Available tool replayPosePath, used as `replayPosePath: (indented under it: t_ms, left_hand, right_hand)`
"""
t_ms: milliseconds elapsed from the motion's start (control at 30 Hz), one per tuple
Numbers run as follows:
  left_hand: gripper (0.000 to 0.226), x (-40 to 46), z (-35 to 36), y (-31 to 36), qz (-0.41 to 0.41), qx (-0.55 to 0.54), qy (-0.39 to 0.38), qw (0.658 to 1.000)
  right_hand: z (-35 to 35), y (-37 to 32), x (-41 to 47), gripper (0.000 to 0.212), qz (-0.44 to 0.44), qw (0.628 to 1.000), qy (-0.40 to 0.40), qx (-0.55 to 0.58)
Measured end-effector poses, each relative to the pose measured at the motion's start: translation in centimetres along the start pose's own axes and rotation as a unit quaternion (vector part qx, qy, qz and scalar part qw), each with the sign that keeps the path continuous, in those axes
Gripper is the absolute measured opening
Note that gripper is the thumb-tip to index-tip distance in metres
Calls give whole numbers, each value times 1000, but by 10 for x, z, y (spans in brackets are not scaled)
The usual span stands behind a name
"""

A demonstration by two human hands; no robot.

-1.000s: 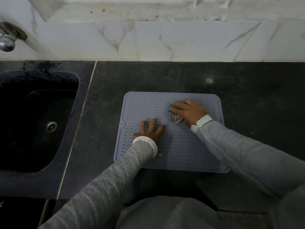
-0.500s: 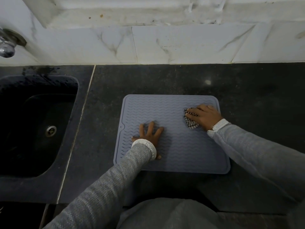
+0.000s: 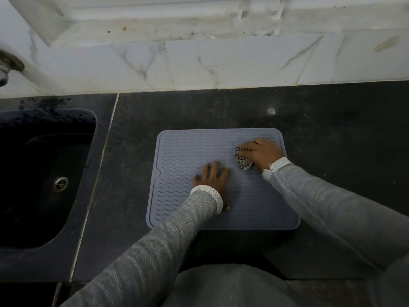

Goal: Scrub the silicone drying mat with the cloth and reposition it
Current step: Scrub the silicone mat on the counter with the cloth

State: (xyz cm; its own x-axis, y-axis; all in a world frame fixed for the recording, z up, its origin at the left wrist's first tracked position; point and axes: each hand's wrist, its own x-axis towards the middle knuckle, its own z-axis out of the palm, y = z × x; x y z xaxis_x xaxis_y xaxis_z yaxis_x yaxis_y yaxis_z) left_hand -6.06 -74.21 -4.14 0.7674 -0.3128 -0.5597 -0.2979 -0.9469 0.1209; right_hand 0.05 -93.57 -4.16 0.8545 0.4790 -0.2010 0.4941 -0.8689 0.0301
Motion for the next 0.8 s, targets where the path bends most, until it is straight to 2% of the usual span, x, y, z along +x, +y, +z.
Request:
replayPosePath:
  t_ms: [100, 233, 333, 433, 500, 567, 700, 800]
  left_hand:
    - [117, 4, 4, -3, -3, -5, -8, 1000]
    - [120, 7, 2, 1, -13, -5, -43, 999]
    - [120, 9, 1, 2, -14, -12, -47, 999]
    - [119, 8, 2, 1, -9, -11, -40, 999]
    - [118, 8, 2, 1, -10, -10, -41, 999]
    - [119, 9, 1, 2, -12, -6, -45, 999]
    - [121, 12, -1, 5, -22, 5, -52, 998]
    - [122, 12, -2, 7, -29, 8, -63, 998]
  right_hand:
    - [-2, -14, 10, 59, 0, 999, 35, 21]
    - [3, -32, 16, 49, -29, 999, 5, -21]
    - [5, -13, -3, 50, -25, 1000, 2, -20]
    - [-1, 16, -31, 56, -61, 997, 47, -26]
    - [-2, 28, -39, 59, -51, 997, 45, -37]
    - [-4, 27, -39, 56, -15, 1000, 1, -17]
    - [1, 8, -20, 49, 14, 998, 55, 41]
    - [4, -10, -10, 54, -7, 1000, 18, 4]
